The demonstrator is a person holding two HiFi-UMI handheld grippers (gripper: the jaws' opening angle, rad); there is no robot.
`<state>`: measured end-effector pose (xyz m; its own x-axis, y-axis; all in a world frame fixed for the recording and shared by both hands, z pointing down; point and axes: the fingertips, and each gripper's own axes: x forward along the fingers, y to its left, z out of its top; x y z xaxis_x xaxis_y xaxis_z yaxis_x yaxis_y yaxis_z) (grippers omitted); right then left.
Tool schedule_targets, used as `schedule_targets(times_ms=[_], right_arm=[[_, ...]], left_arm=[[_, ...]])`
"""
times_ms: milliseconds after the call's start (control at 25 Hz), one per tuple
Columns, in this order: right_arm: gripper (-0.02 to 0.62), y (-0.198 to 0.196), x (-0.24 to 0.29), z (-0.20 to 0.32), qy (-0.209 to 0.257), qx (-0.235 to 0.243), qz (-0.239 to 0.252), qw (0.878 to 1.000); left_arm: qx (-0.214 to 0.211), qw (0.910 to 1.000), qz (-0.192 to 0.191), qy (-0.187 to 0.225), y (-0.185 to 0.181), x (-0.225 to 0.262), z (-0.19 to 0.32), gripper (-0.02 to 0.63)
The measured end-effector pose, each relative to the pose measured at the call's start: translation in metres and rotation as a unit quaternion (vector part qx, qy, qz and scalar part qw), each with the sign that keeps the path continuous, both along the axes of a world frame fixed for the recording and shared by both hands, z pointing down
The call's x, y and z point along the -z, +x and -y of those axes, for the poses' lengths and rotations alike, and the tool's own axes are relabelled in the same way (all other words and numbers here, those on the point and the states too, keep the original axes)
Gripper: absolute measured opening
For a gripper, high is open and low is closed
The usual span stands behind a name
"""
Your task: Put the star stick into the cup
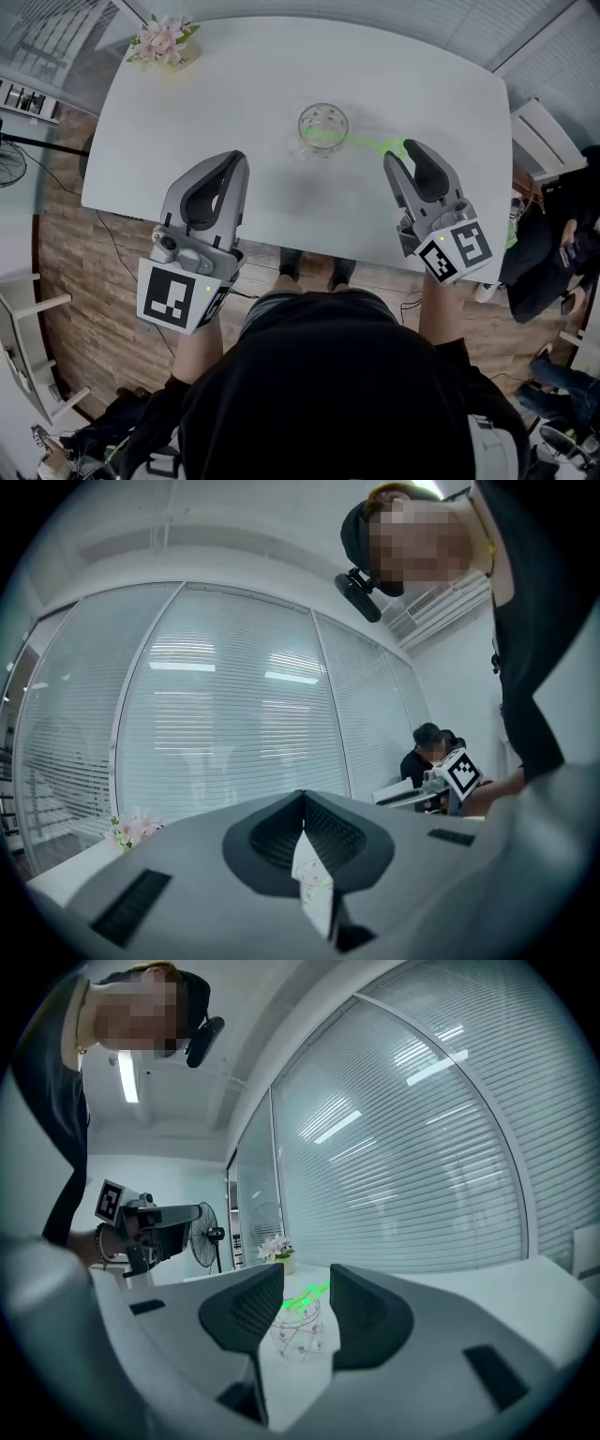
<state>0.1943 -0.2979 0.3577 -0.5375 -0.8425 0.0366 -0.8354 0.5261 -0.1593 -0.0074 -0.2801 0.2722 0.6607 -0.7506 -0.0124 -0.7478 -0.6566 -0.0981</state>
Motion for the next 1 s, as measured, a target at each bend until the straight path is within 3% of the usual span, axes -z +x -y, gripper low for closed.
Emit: schedule_targets(times_ms=[400, 1000], right_arm=[[0.153, 0.008, 0.028, -0.009, 0.029, -0.046, 0.003, 0.999], [0.153, 0.002, 0.074, -0.023, 0.078, -0.091, -0.015, 0.993]], left_arm=[[-0.05, 0.9985, -0.019, 0.012, 0.007, 0.01, 0.008, 0.011], [-0.092, 0.9953, -0.021, 0.025, 0.004, 0.018, 0.021, 0.011]])
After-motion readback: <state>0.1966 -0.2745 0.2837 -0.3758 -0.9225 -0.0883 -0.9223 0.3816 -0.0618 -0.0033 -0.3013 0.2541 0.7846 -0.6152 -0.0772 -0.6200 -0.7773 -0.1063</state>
